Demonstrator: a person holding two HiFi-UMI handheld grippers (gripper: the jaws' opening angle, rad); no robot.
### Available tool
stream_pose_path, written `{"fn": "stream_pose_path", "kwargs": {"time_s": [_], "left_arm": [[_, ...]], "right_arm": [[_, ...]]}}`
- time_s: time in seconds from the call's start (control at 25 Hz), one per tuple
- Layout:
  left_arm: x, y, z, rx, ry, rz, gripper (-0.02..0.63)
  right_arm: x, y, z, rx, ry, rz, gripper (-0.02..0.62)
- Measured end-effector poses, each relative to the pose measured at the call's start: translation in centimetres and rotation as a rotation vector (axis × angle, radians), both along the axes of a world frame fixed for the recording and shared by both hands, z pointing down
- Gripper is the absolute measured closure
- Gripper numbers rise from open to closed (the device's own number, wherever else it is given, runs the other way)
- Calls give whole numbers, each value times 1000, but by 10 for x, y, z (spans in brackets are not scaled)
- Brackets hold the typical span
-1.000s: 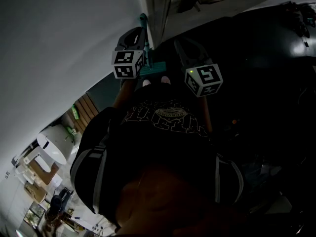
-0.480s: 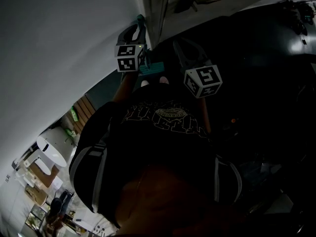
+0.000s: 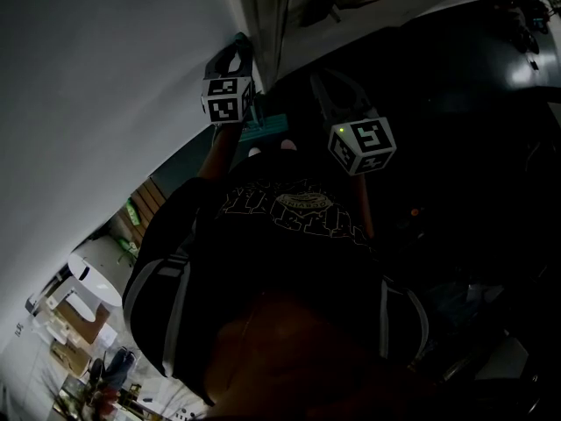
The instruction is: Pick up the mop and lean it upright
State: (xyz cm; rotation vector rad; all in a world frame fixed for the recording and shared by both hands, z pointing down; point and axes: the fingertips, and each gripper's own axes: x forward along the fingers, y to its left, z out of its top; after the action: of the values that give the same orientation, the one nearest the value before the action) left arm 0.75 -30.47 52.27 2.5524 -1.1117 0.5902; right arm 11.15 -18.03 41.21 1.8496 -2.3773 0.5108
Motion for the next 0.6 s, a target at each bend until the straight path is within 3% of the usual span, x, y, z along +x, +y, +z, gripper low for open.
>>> {"fn": "stream_pose_path", "kwargs": {"time_s": [0.6], "left_arm": [[2, 3, 5, 6, -15, 6, 459]], "right_arm": [[3, 5, -1, 4, -1, -5, 575]]}}
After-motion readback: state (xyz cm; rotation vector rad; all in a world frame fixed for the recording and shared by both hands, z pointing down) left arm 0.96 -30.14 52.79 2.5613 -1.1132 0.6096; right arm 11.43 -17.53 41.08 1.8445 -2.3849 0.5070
